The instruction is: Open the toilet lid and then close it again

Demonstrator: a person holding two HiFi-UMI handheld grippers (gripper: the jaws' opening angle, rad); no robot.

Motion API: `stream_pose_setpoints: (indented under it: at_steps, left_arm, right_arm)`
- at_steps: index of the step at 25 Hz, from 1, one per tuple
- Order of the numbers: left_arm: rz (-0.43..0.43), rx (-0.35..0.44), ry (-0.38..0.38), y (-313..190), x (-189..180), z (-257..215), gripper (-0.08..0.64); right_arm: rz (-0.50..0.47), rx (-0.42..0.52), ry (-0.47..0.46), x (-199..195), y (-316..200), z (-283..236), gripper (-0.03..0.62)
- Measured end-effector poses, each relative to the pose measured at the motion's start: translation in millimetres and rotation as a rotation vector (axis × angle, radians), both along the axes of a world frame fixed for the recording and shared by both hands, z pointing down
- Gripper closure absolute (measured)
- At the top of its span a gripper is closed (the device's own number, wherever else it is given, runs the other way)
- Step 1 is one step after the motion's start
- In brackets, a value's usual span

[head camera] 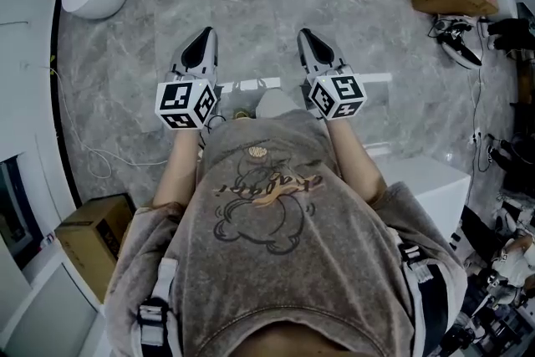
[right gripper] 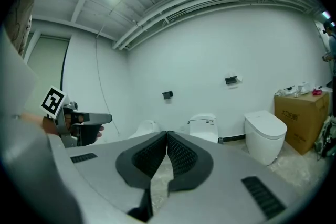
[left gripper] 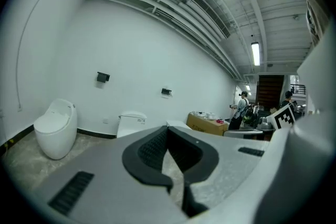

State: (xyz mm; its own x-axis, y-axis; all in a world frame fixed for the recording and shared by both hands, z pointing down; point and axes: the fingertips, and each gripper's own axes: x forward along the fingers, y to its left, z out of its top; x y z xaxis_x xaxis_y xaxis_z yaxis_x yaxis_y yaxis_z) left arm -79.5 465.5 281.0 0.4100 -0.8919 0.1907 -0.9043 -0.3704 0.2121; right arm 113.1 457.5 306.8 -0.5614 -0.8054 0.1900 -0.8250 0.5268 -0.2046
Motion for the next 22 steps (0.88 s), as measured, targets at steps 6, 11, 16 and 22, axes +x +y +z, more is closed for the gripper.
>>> stream_pose_setpoints:
  at_steps: [6,11,16,22]
  left_arm:
    - [0.017,-0.022,-0.008,-56,6,13,0.551]
    - [0.020,-0.038,-0.033,-132,12,22,0.551]
    - [-0.004,-0.031,-0.025,-200,19,21,0.551]
    - [-0.040,-0.036,-0.074,-259,10,31,0.551]
  right_arm:
    - [-0.014,0.001,0.006,-1,-58,8,0.565]
    - [-0.031,0.002,0.024,5,-141,15,0.565]
    - [-0.064,-0.001,0.013,12,-215,15,0.565]
    - [-0.136,0.016,0.074,-6,-283,26,0.565]
